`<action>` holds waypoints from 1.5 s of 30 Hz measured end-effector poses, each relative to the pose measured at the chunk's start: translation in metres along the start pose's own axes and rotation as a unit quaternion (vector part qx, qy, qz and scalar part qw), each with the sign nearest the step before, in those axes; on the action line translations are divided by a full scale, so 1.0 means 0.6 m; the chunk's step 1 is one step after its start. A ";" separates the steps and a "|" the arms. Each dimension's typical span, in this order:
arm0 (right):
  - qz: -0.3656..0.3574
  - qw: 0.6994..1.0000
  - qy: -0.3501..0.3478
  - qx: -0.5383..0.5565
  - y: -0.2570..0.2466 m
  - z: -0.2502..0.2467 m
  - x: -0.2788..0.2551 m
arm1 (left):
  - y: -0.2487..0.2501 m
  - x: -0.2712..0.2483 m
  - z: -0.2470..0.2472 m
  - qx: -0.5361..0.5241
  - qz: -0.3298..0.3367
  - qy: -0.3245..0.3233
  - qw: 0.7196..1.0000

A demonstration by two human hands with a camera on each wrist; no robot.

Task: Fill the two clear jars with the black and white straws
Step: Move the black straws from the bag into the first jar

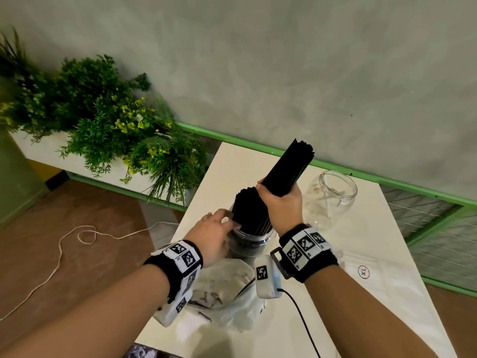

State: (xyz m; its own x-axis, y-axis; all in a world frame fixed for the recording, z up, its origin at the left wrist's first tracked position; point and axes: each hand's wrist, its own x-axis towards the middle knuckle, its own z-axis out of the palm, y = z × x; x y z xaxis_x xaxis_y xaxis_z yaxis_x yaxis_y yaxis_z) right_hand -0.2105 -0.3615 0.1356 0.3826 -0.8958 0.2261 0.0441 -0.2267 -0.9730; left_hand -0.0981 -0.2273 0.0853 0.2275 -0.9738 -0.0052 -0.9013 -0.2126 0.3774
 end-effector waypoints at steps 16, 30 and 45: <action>0.009 0.983 -0.141 -0.119 0.003 -0.033 0.012 | 0.019 0.044 -0.043 -0.204 -0.037 0.117 0.971; -0.106 0.976 -0.100 -0.159 -0.014 -0.069 0.004 | 0.046 0.091 -0.110 -0.192 0.031 0.137 0.971; -0.316 0.868 -0.123 -0.363 0.012 -0.077 -0.008 | 0.051 0.076 -0.083 -0.030 0.135 0.158 0.978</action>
State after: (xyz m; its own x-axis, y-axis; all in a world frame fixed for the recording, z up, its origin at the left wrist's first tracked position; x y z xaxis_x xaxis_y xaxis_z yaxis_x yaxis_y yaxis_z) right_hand -0.2546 -0.3767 0.1294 0.6835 -0.4156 0.6001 -0.2415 -0.9046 -0.3513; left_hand -0.0969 -0.2739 0.1428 0.0960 -0.9181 0.3846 -0.9233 0.0622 0.3790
